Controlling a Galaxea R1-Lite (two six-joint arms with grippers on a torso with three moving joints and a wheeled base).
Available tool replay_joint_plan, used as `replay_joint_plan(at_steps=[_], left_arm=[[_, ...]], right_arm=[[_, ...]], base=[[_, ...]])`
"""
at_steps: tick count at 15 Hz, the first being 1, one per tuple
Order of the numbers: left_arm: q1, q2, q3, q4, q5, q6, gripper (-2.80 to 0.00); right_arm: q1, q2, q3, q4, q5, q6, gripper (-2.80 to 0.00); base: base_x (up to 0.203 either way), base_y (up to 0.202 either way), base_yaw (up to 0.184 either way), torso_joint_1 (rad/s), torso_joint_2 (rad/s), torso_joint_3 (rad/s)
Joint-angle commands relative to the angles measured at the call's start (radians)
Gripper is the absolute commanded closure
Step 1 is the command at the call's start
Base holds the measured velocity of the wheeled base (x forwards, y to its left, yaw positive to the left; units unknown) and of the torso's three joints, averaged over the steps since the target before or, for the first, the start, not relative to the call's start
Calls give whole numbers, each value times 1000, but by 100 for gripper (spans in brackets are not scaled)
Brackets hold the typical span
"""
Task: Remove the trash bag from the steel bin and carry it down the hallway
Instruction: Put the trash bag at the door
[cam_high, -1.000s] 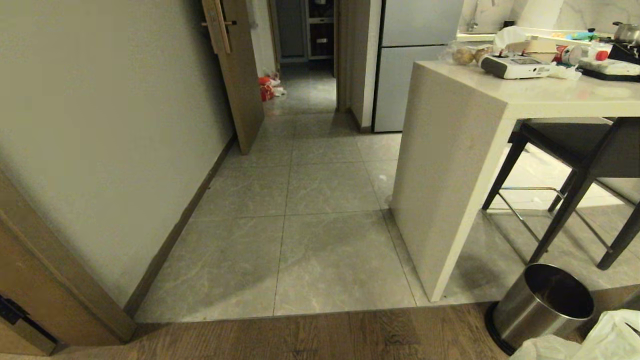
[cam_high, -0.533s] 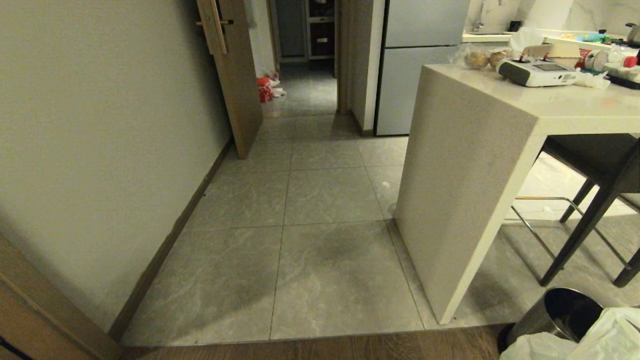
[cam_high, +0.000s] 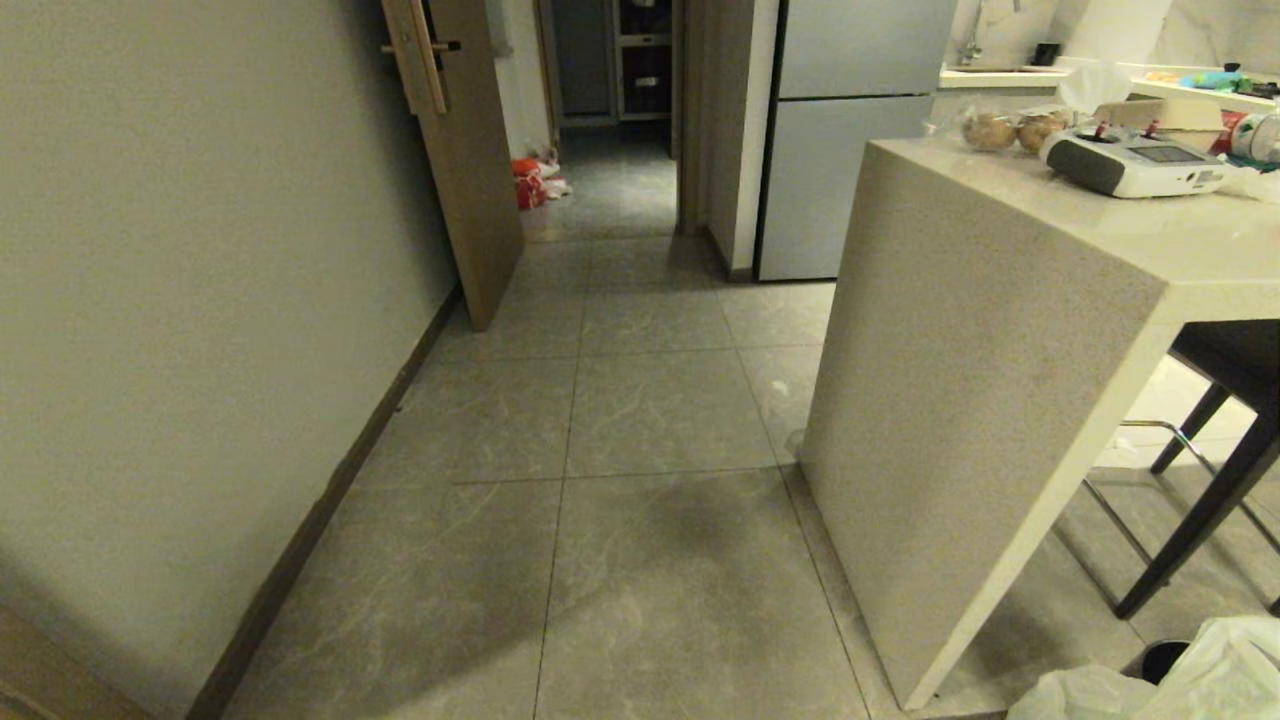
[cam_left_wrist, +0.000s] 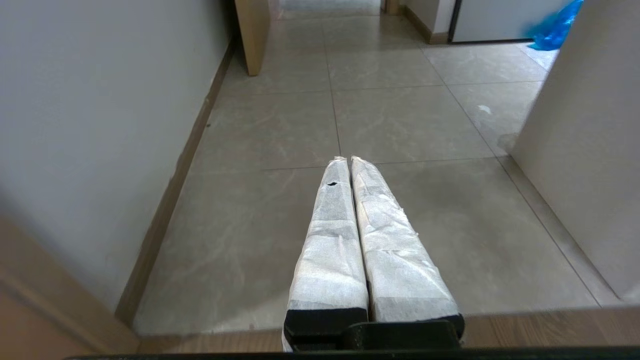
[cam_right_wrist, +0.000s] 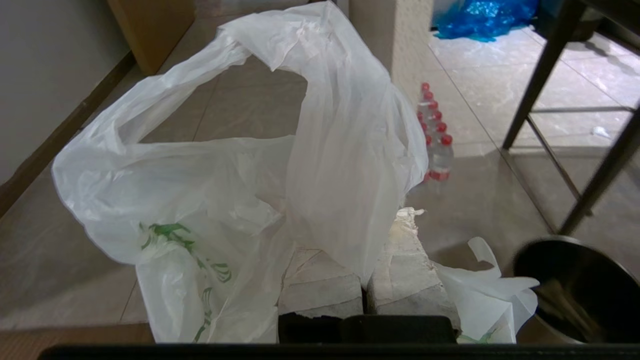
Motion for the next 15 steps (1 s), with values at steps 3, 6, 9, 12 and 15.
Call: replay_joint_plan(at_steps=[3, 6, 9, 12, 15], left_arm=[[0, 0, 0, 0, 0, 0, 0], [0, 0, 0, 0, 0, 0, 0], [0, 0, 0, 0, 0, 0, 0], [0, 0, 0, 0, 0, 0, 0], [0, 0, 0, 0, -1, 0, 0]], right_arm=[[0, 2, 0, 0, 0, 0, 0], [0, 2, 0, 0, 0, 0, 0], [0, 2, 0, 0, 0, 0, 0], [0, 2, 0, 0, 0, 0, 0], [0, 2, 0, 0, 0, 0, 0]], base=[[191, 0, 0, 0, 2, 4], [192, 0, -1, 4, 4, 2], [190, 0, 2, 3, 2, 5], [190, 0, 1, 1, 5, 2], [188, 0, -1, 0, 2, 5]])
